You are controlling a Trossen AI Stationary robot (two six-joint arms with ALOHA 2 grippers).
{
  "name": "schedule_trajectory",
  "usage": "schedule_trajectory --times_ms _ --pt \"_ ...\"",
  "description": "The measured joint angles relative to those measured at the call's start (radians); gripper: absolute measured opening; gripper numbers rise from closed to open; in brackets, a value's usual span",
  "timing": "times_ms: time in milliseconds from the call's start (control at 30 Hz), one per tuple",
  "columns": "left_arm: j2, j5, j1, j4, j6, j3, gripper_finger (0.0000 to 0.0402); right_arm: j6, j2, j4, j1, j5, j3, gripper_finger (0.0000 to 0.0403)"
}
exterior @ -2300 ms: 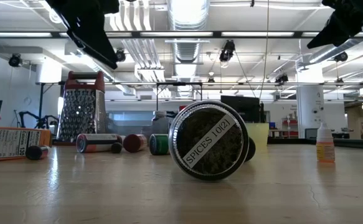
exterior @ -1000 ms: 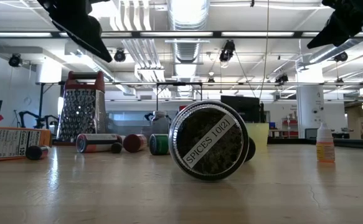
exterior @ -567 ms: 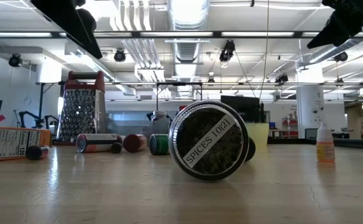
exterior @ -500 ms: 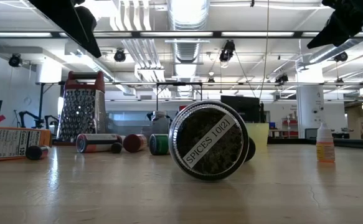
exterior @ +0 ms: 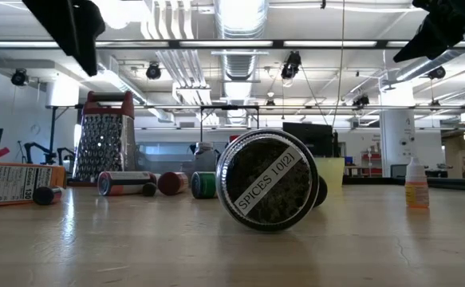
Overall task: Pick & Place Kitchen Items
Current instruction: Put the red seasoning can into the black bin
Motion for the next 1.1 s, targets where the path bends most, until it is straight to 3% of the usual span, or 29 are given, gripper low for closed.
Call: schedule_trajectory --times_ms 633,833,1100 --pt "0.127 0.042 -0.313 -0.002 -0.331 -0.003 0.0399 0.000 0.000 0.000 0.000 0.000 0.000 0.0008" --pt "0.168 0.058 -0.386 0.058 -0.325 -0.003 0.0399 0.000 0.000 0.000 0.000 0.000 0.000 0.0008" --pt "0.182 0.101 -0.403 0.069 -0.329 -0.004 0.0399 0.000 0.000 0.000 0.000 0.000 0.000 0.0008"
